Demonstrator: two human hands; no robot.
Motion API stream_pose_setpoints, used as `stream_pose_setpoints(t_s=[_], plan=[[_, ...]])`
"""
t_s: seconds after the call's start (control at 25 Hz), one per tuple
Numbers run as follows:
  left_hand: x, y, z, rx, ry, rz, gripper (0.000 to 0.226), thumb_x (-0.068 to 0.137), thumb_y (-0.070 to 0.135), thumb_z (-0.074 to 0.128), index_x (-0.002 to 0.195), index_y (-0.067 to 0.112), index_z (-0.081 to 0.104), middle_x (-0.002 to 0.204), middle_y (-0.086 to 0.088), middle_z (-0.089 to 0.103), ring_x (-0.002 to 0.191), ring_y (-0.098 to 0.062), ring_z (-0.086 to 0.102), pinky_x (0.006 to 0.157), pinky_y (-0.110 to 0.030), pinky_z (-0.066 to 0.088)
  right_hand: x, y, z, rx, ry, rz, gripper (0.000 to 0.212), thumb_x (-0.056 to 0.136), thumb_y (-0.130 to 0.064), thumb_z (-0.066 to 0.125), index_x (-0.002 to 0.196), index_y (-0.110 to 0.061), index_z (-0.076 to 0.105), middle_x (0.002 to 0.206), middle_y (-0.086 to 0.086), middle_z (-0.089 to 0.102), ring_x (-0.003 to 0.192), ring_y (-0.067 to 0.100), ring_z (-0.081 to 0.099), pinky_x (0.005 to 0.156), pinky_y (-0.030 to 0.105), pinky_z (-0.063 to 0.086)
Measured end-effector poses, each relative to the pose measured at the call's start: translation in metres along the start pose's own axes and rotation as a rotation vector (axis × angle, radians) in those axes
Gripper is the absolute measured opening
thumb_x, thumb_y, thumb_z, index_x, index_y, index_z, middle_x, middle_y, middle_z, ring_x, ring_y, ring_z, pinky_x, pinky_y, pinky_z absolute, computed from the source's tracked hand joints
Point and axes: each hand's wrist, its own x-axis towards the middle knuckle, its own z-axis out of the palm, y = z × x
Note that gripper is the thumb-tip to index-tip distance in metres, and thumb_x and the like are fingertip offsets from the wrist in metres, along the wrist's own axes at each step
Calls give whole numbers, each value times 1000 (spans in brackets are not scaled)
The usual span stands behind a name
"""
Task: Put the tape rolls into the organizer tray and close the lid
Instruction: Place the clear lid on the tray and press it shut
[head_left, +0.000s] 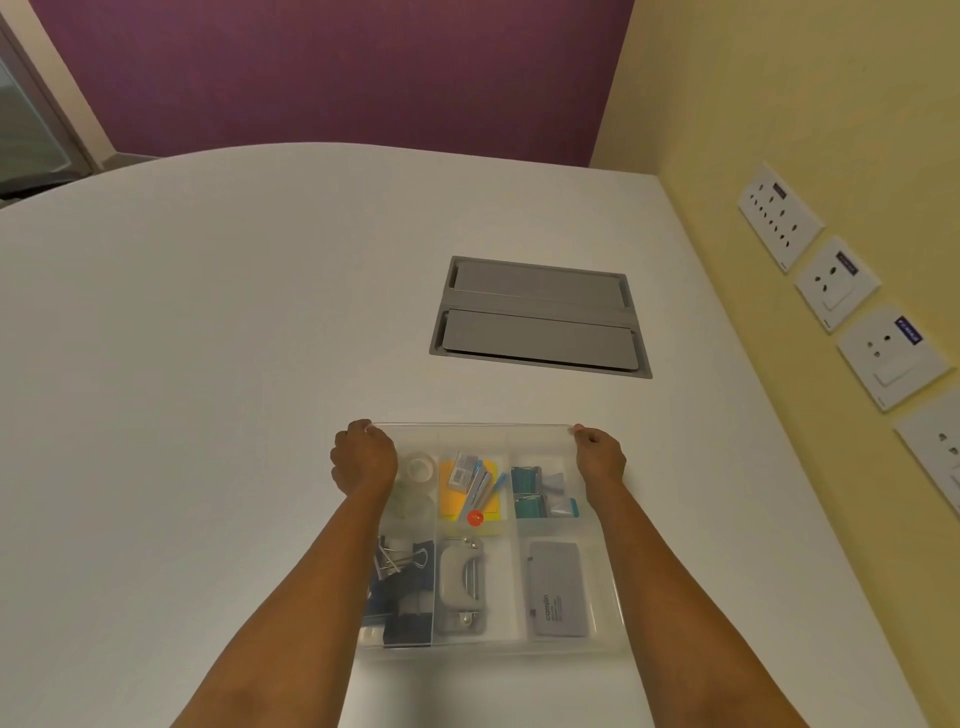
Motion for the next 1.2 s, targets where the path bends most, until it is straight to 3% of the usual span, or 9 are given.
stream_pose_setpoints(t_s=[0.36,0.56,0.72,1.0,1.2], plan=[[12,-2,-1,-113,-83,-150,44,102,30,33,126,-1,54,129,-21,58,118,-38,55,104,-46,44,1,1,3,35,-8,24,40,100,-29,46,120,2,62,126,20,63,113,35,58,100,39,47],[25,-2,-3,-256,-169,-312,46,98,36,46,119,-3,57,123,-22,61,112,-37,58,95,-39,46,1,4,4,44,-17,14,39,102,-28,42,125,-1,57,130,18,59,116,34,56,102,39,45],[28,-2,-3,-277,-172,-354,47,96,37,50,121,-3,56,124,-21,60,114,-36,57,97,-39,46,2,7,6,26,-20,-23,37,103,-25,39,126,-4,58,132,16,59,118,33,56,104,39,45],[26,0,-5,-255,-153,-333,46,97,35,50,122,-2,58,126,-22,59,117,-37,54,97,-38,44,3,8,7,25,-13,-24,35,103,-23,38,124,-4,59,129,17,61,116,34,57,102,39,45],[18,2,-11,-206,-174,-223,44,100,31,45,130,0,51,133,-21,55,121,-38,52,102,-41,43,-5,2,0,-23,-35,-23,37,102,-25,40,129,-3,54,135,17,57,121,34,55,106,39,43]])
